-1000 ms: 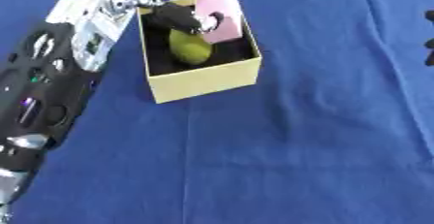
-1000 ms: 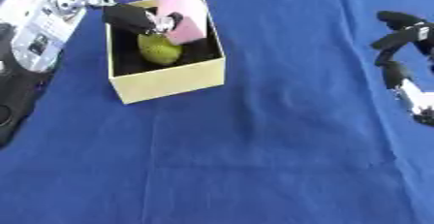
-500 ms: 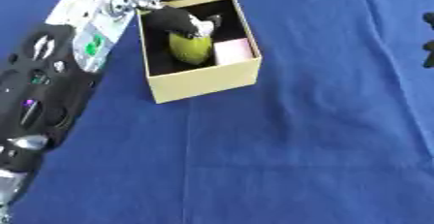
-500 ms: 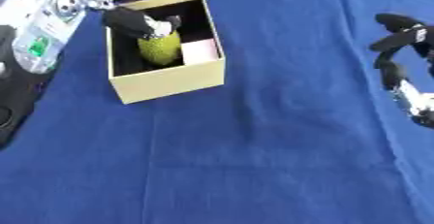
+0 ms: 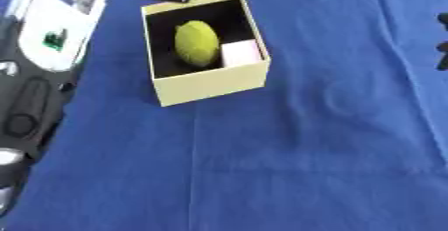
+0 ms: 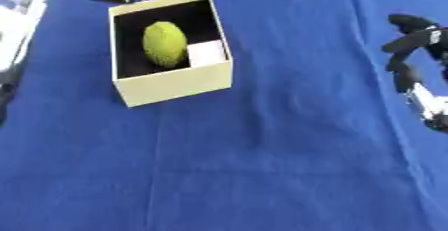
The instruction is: Pick up objects on the table and place them in the box.
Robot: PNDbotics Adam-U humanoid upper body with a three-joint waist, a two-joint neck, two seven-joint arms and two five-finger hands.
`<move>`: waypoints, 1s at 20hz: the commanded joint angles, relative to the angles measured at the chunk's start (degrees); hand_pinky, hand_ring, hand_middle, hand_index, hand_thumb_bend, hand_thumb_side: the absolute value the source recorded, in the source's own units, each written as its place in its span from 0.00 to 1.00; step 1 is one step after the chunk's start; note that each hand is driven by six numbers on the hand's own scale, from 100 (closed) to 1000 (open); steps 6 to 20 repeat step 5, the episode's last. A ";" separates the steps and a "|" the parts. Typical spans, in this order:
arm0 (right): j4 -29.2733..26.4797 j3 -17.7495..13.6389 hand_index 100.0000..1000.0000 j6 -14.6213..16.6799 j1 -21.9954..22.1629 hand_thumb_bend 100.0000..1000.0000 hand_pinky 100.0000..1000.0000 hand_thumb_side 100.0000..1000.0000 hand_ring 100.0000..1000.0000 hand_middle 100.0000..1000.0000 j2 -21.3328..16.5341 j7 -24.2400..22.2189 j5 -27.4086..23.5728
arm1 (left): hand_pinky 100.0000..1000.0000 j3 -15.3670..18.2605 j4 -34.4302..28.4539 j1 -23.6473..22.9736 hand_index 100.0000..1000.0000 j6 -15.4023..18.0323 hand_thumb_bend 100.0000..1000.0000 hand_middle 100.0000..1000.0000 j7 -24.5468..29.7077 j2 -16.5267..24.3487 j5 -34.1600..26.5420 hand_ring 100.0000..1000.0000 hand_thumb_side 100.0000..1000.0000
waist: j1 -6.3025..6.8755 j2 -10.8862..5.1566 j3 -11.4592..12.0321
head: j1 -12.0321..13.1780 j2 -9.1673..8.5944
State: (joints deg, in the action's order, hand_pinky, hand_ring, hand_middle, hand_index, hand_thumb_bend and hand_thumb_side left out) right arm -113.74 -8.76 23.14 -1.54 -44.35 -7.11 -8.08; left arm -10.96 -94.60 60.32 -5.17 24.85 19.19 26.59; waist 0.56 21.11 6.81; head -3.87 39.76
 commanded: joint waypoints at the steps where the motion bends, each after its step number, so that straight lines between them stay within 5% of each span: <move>1: -0.85 -1.74 0.70 2.34 -0.73 0.00 0.99 0.41 0.96 0.44 -0.95 2.03 -2.13 | 0.80 3.64 -10.63 -2.49 0.86 -0.77 0.00 0.65 -8.50 5.10 -12.02 0.74 0.52 | -0.24 -1.53 0.12 | -0.44 -0.35; 5: -0.85 -2.66 0.70 5.83 -1.16 0.00 0.99 0.41 0.95 0.45 -0.54 4.75 -4.55 | 0.79 7.06 -19.15 -9.94 0.85 3.29 0.00 0.66 -20.96 9.12 -23.25 0.74 0.52 | -0.65 -1.50 -0.04 | -0.55 -0.73; 20: -0.85 -2.66 0.70 5.83 -1.16 0.00 0.99 0.41 0.95 0.45 -0.54 4.75 -4.55 | 0.79 7.06 -19.15 -9.94 0.85 3.29 0.00 0.66 -20.96 9.12 -23.25 0.74 0.52 | -0.65 -1.50 -0.04 | -0.55 -0.73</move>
